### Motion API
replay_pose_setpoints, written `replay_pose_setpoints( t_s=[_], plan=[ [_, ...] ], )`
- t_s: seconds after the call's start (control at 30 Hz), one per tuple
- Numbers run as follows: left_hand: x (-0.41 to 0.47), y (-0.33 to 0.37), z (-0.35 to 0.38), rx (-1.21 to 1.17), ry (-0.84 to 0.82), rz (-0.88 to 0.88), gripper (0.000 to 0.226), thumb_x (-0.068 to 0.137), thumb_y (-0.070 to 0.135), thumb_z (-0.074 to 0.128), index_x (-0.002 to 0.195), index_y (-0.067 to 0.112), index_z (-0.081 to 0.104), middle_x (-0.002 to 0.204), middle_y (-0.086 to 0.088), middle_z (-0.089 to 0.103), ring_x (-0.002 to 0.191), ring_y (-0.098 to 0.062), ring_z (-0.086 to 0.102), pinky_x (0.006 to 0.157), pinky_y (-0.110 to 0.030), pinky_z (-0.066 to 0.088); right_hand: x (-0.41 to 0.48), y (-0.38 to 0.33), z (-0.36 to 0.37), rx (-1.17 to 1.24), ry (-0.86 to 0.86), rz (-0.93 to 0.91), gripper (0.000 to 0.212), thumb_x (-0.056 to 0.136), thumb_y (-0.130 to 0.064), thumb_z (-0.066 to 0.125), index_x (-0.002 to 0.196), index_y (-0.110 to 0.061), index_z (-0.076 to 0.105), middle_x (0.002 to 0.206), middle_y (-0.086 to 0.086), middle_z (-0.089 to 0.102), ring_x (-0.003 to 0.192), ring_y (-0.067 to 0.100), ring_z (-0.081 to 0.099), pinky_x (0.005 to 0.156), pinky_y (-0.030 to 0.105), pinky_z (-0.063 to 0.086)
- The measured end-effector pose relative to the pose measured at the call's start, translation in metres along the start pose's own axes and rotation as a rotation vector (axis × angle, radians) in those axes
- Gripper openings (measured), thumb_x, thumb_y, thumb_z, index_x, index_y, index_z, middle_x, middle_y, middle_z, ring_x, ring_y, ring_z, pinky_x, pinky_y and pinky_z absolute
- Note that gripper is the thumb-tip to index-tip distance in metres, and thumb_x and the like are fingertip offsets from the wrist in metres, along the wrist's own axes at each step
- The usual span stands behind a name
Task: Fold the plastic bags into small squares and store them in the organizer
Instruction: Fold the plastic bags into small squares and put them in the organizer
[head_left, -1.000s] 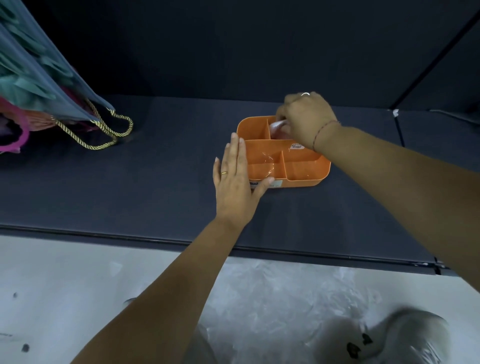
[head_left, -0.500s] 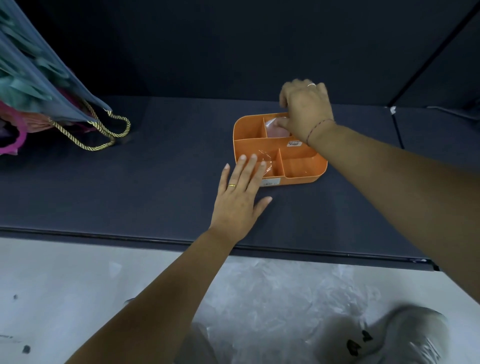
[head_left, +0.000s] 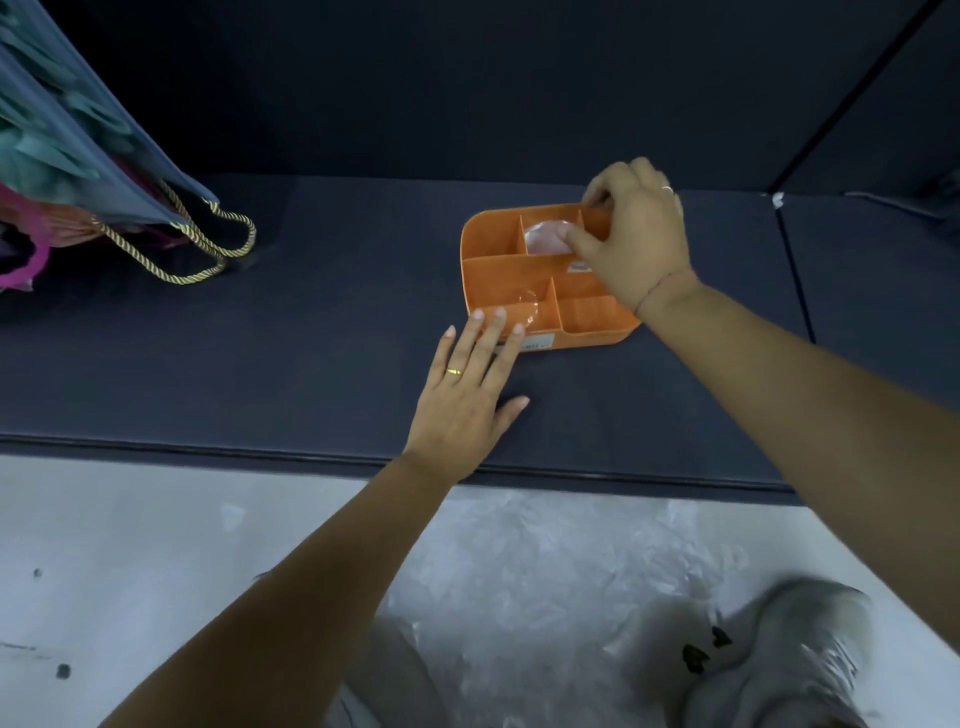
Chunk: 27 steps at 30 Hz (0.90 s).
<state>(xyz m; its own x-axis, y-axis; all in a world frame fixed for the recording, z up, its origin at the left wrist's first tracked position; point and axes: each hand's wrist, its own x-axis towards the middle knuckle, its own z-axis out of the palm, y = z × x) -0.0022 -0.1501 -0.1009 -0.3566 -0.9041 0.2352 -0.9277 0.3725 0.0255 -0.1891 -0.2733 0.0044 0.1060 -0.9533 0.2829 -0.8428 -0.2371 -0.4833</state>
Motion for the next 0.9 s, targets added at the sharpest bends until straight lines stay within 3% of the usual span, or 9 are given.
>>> replay_pose_setpoints(
  t_s=[0.1, 0.27, 0.4, 0.47, 0.53, 0.6, 0.7, 0.8, 0.9],
  plan=[
    [0.001, -0.001, -0.001, -0.015, -0.034, -0.003, 0.068, 0.099, 0.049, 0.034, 0.155, 0.013, 0.018, 0.161, -0.012, 0.021, 0.150, -0.028, 0.016, 0.121, -0.048, 0.018, -0.078, -0.006, -0.007, 0.159, 0.160, 0.008, 0.012, 0.090, -0.024, 0.062, 0.089, -0.013, 0.059, 0.092, -0.008, 0.049, 0.088, 0.012, 0.050, 0.085, 0.024, 0.040],
    [0.004, 0.000, -0.005, -0.024, -0.114, -0.019, 0.071, 0.097, 0.050, 0.032, 0.156, 0.013, 0.015, 0.163, -0.013, 0.017, 0.150, -0.030, 0.013, 0.121, -0.047, 0.016, -0.226, -0.004, 0.011, 0.145, 0.194, 0.230, 0.025, 0.094, -0.028, 0.051, 0.077, -0.011, 0.057, 0.078, -0.004, 0.047, 0.073, 0.009, 0.040, 0.067, 0.024, 0.034],
    [0.011, 0.003, -0.013, -0.051, -0.198, -0.047, 0.073, 0.099, 0.050, 0.036, 0.157, 0.016, 0.008, 0.165, -0.010, 0.005, 0.152, -0.029, 0.002, 0.122, -0.044, 0.004, -0.287, 0.004, 0.035, -0.056, 0.026, 0.630, 0.038, 0.083, -0.043, 0.069, 0.104, -0.012, 0.063, 0.105, 0.008, 0.058, 0.098, 0.028, 0.056, 0.086, 0.042, 0.041],
    [0.014, 0.004, -0.016, -0.059, -0.225, -0.065, 0.074, 0.100, 0.050, 0.037, 0.157, 0.017, 0.003, 0.165, -0.009, -0.001, 0.152, -0.028, -0.004, 0.122, -0.043, 0.000, -0.296, 0.002, 0.041, -0.094, -0.193, 0.775, 0.068, 0.079, -0.053, 0.070, 0.131, -0.014, 0.051, 0.128, 0.006, 0.050, 0.120, 0.028, 0.047, 0.101, 0.044, 0.034],
    [0.017, 0.005, -0.018, -0.065, -0.245, -0.079, 0.074, 0.101, 0.050, 0.036, 0.157, 0.017, 0.000, 0.165, -0.008, -0.005, 0.151, -0.027, -0.008, 0.122, -0.043, -0.002, -0.295, 0.002, 0.044, -0.034, -0.334, 0.829, 0.075, 0.081, -0.054, 0.066, 0.142, -0.018, 0.039, 0.135, 0.002, 0.048, 0.126, 0.023, 0.045, 0.107, 0.042, 0.032],
    [0.022, 0.007, -0.018, -0.072, -0.269, -0.091, 0.074, 0.102, 0.051, 0.034, 0.157, 0.018, -0.003, 0.165, -0.007, -0.009, 0.151, -0.026, -0.012, 0.122, -0.043, -0.003, -0.288, 0.006, 0.046, 0.036, -0.422, 0.816, 0.051, 0.088, -0.042, 0.062, 0.132, -0.019, 0.051, 0.124, 0.000, 0.060, 0.112, 0.019, 0.056, 0.102, 0.036, 0.039],
    [0.034, 0.005, -0.018, -0.090, -0.297, -0.113, 0.075, 0.102, 0.052, 0.033, 0.157, 0.018, -0.005, 0.164, -0.006, -0.012, 0.150, -0.025, -0.015, 0.122, -0.043, -0.004, -0.277, 0.009, 0.045, 0.109, -0.459, 0.801, 0.018, 0.094, -0.024, 0.055, 0.103, -0.015, 0.068, 0.097, 0.001, 0.069, 0.082, 0.015, 0.058, 0.074, 0.023, 0.047],
    [0.050, 0.000, -0.016, -0.100, -0.317, -0.119, 0.076, 0.102, 0.052, 0.033, 0.157, 0.018, -0.006, 0.164, -0.007, -0.013, 0.150, -0.025, -0.016, 0.122, -0.043, -0.005, -0.268, 0.011, 0.036, 0.229, -0.390, 0.800, 0.016, 0.094, -0.019, 0.054, 0.081, -0.016, 0.063, 0.071, -0.006, 0.057, 0.067, 0.013, 0.051, 0.058, 0.017, 0.040],
    [0.070, -0.008, -0.013, -0.101, -0.337, -0.105, 0.076, 0.102, 0.052, 0.033, 0.156, 0.019, -0.007, 0.164, -0.006, -0.015, 0.150, -0.024, -0.018, 0.122, -0.042, -0.007, -0.258, 0.012, 0.022, 0.389, -0.262, 0.855, 0.034, 0.094, -0.017, 0.055, 0.062, -0.017, 0.043, 0.057, -0.003, 0.041, 0.053, 0.013, 0.035, 0.048, 0.016, 0.034]
  ],
)
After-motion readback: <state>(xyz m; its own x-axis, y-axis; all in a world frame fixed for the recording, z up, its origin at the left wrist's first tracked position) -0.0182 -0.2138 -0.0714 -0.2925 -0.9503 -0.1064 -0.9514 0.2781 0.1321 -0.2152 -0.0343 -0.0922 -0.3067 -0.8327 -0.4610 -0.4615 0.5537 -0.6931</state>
